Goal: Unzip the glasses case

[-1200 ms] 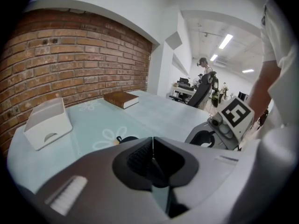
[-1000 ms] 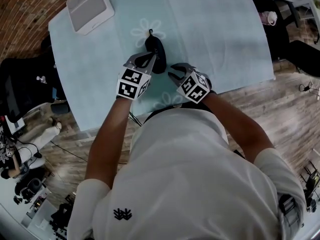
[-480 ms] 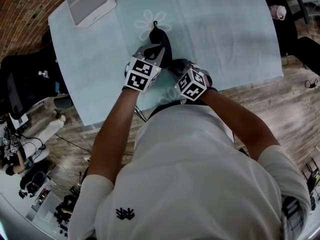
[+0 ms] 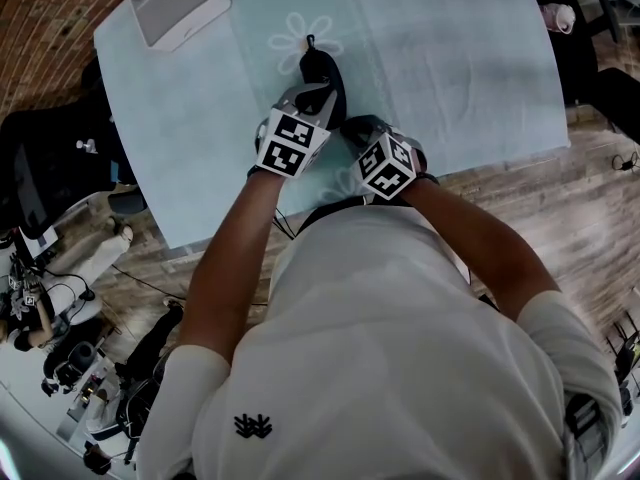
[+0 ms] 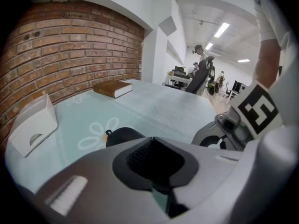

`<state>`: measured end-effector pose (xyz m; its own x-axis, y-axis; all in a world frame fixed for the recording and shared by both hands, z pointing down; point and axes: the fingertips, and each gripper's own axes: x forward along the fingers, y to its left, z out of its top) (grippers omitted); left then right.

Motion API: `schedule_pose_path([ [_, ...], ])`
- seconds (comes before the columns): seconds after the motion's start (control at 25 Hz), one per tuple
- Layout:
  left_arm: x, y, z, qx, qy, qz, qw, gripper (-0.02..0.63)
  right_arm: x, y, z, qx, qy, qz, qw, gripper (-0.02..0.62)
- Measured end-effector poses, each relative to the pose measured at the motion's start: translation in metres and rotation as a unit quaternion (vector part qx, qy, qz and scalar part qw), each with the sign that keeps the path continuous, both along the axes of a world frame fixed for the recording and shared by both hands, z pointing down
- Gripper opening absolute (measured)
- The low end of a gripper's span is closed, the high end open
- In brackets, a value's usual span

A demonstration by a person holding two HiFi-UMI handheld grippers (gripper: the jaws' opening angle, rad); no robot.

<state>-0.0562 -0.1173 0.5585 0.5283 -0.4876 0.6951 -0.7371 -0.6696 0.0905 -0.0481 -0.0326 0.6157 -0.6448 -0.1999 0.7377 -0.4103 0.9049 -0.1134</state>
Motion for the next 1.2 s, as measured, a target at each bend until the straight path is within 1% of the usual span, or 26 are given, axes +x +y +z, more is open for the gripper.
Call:
schedule_pose_path([
  [0.36, -0.008, 0.0, 0.011, 0.014, 0.001, 0.004, 0.9999, 0.054, 0.009, 0.002, -0.001, -0.005, -0.005, -0.004, 1.0, 0.0],
  [0.68, -0.008, -0.001, 0.008, 0.005, 0.018, -0.005, 0.9998, 0.054, 0.013, 0.003, -0.006, 0.0, -0.011, -0.009, 1.0, 0.0],
  [0.88, -0.005, -0.002, 0.006, 0.007, 0.013, -0.003, 0.9999, 0.054, 0.015, 0.002, -0.007, 0.0, -0.014, -0.007, 1.0, 0.0],
  [1.04, -0.004, -0.001, 0.007, 0.012, 0.008, 0.001, 0.9999, 0.054, 0.021, -0.002, -0.01, 0.009, -0.014, -0.007, 1.0, 0.0],
  [1.2, -0.005, 0.0, 0.006, 0.008, 0.012, -0.002, 0.9999, 0.054, 0.024, -0.006, -0.013, 0.014, -0.012, -0.011, 1.0, 0.0],
])
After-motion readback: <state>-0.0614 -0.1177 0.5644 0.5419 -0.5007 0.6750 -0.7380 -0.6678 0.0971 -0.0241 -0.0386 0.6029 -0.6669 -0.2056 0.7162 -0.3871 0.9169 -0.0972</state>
